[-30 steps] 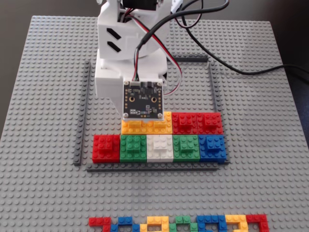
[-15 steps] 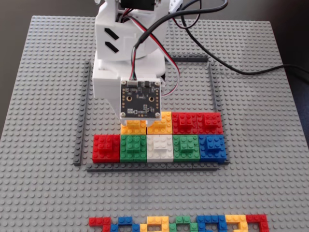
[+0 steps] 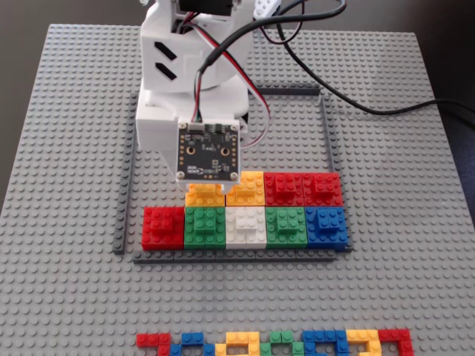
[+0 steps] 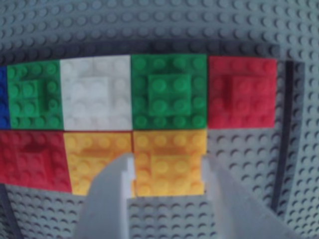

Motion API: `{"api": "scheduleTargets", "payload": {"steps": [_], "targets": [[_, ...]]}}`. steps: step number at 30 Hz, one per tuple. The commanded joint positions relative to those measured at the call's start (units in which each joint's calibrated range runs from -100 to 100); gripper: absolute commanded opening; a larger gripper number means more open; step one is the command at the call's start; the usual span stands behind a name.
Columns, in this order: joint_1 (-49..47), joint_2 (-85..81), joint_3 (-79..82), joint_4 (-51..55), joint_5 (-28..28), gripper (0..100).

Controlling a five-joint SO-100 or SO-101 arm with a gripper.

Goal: Grab the cube and place it into the grid

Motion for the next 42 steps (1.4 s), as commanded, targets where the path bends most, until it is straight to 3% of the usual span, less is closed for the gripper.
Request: {"api": "scheduleTargets", "payload": {"steps": [1,20,29,34,42], "targets": [[0.08,-4.7,-1.58,-0.13,-0.2,17],[-0.22,-14.84,-1.22,2.66,-1.32,17],[-0.81,-32.13,5.76,5.59,-2.34,11],[-1.55,-42.36,10.47,7.3,-3.27,0],[-3.75,-58.01,16.99,10.62,-4.3,0]]}}
